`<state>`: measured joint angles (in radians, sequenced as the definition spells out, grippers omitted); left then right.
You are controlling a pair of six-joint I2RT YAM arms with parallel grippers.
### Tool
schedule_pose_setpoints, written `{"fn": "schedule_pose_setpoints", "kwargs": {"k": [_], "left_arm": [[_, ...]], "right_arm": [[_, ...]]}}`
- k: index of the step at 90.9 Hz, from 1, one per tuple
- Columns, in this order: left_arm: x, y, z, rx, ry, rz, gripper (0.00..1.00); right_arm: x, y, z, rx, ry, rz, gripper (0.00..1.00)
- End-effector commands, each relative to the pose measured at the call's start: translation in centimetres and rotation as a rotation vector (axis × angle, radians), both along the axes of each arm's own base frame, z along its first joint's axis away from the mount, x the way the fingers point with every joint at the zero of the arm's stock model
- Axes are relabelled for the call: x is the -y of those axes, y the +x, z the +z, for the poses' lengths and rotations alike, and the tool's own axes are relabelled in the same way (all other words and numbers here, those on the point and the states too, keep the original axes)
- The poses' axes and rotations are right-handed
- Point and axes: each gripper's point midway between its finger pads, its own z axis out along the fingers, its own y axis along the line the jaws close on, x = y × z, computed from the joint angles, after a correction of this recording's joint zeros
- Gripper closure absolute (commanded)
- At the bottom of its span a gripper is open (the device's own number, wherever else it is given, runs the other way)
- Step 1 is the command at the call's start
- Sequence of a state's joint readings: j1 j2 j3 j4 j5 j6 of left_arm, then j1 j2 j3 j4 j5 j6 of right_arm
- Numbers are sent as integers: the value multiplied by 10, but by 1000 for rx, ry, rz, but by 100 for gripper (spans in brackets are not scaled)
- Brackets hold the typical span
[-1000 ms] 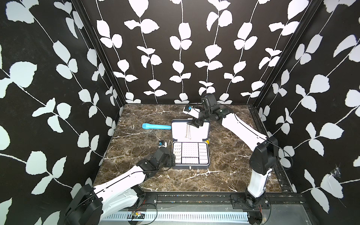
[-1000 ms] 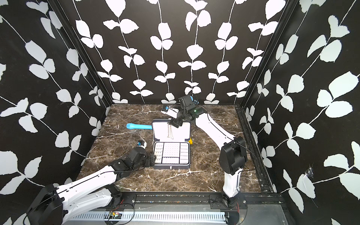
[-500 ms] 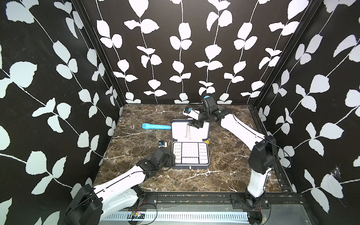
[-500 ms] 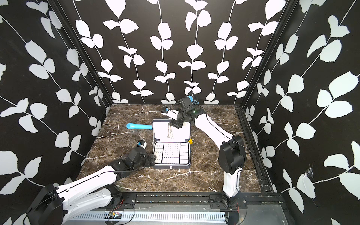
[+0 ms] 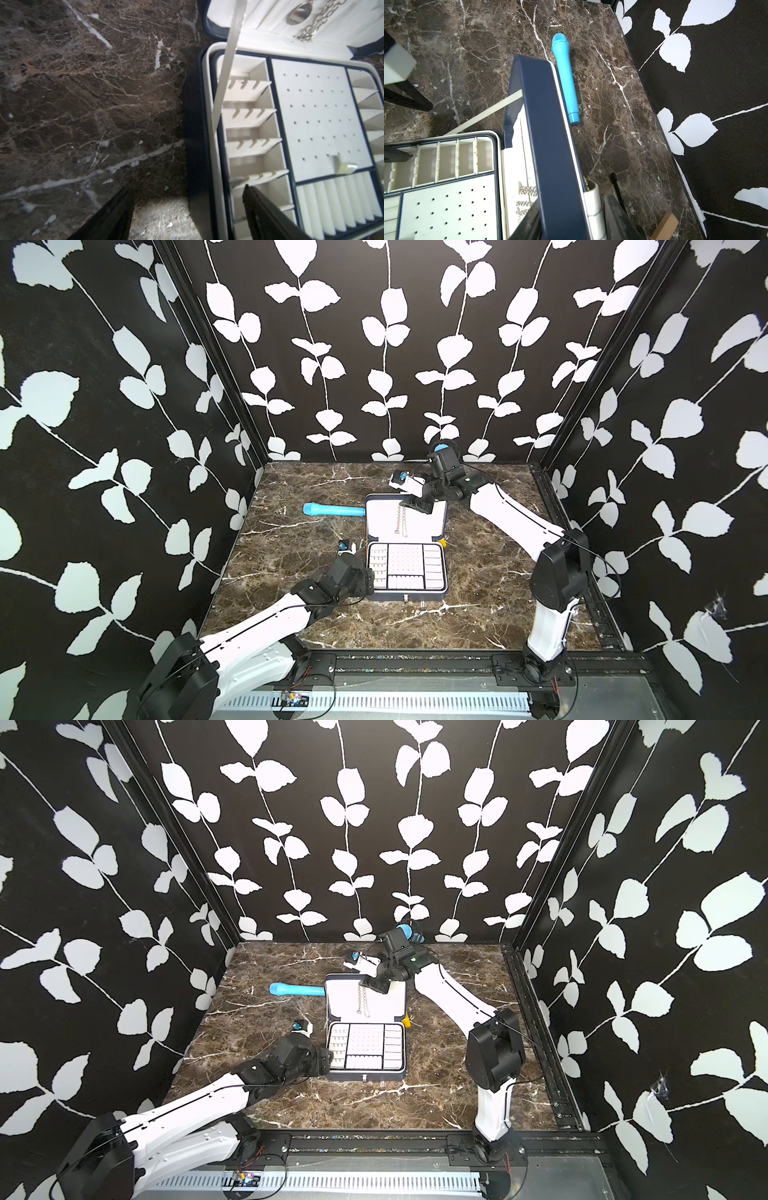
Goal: Put jewelry chain into jewelry box
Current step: Close the fastener on the jewelry box.
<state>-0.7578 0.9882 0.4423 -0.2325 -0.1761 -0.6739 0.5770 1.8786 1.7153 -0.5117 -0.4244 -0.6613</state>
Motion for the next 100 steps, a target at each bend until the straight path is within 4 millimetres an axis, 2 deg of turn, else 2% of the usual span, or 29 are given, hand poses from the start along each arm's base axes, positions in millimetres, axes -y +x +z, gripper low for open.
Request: {"fn": "schedule_pose_setpoints", "kwargs": {"k": [1, 17, 27, 32, 40, 48, 68, 80, 82, 87, 91, 96, 100], "left_arm": [[-1, -2, -4, -2, -1, 2, 15], [-1, -2, -4, -4, -2, 4, 15], [-1, -2, -4, -3, -3, 5, 15], [-1, -2, -4, -3, -4, 4, 15], [-1, -2, -2, -1, -6, 3, 15], [-2, -2, 2, 4, -5, 4, 16], [-3, -1, 27, 35, -8, -2, 16], [-7, -1, 54, 73, -4, -8, 16], [-7, -1, 60, 84, -7, -13, 16], [-5, 1, 77, 121, -18, -24, 17], [-2, 4, 88, 148, -25, -35, 17], [2, 9, 100, 175, -23, -45, 17], [7, 14, 107, 190, -20, -52, 17]], "right_arm": [[2, 4, -1, 22, -12, -21, 63], [3, 4, -1, 25, -12, -20, 72], [3, 3, -1, 25, -11, -17, 72], [3, 3, 0, 25, -9, -18, 67], [4, 3, 6, 33, 5, -30, 44], [5, 3, 17, 45, 31, -50, 30], [18, 4, 64, 141, 102, -137, 18], [43, 13, 104, 213, 220, -348, 13], [51, 13, 118, 220, 267, -409, 12], [68, 14, 137, 204, 379, -550, 10], [83, 14, 144, 167, 477, -673, 9], [112, 15, 143, 84, 641, -890, 8], [125, 10, 128, -20, 723, -957, 7]]}}
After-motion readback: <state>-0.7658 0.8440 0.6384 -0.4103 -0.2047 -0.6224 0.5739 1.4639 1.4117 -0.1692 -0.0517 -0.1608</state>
